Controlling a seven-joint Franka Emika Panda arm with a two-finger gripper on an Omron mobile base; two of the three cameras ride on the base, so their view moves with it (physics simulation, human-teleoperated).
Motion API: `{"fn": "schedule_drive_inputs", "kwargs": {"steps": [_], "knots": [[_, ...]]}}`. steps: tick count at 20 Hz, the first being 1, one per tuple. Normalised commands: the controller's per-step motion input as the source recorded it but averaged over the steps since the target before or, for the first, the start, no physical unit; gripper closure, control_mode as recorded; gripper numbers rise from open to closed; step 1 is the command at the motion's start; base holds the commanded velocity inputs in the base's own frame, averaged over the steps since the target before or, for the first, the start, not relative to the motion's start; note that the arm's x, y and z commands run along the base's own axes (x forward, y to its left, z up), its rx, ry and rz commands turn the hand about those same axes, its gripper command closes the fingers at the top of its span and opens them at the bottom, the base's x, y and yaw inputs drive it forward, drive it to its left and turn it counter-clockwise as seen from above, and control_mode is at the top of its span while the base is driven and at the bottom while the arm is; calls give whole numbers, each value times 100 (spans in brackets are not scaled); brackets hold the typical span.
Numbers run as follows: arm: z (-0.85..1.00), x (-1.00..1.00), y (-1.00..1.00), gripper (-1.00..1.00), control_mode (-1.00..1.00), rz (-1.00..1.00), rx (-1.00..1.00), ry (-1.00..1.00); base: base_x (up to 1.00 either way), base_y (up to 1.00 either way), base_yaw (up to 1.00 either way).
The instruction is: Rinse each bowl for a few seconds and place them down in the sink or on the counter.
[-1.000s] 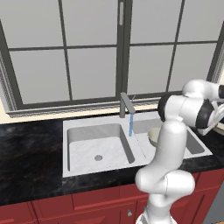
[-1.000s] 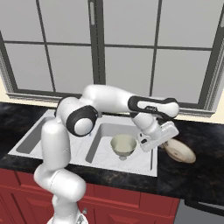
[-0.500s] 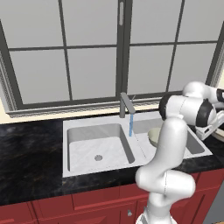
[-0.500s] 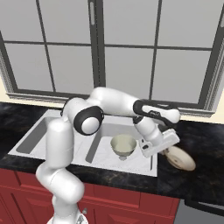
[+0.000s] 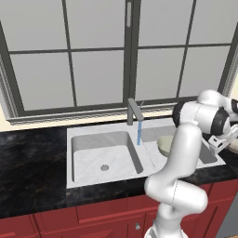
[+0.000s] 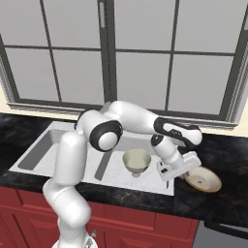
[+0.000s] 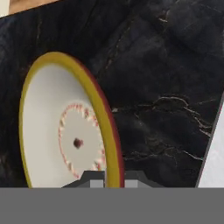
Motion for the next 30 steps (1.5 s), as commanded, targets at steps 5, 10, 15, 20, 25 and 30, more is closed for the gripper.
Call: {"fn": "schedule_drive_inputs", "kwargs": {"steps": [5, 10, 15, 20, 25, 30], "knots": [[-38, 0, -3, 100, -100, 0, 4, 1, 0, 0, 0], [-15, 1, 0, -100, -100, 0, 4, 3, 0, 0, 0], [47, 0, 0, -100, -100, 0, 0, 0, 0, 0, 0], [48, -10, 6, -100, -100, 0, 0, -1, 0, 0, 0], [59, -33, 27, -100, -100, 0, 0, -9, 0, 0, 0], [73, -51, 50, -100, -100, 2, -1, -24, 0, 0, 0]]}}
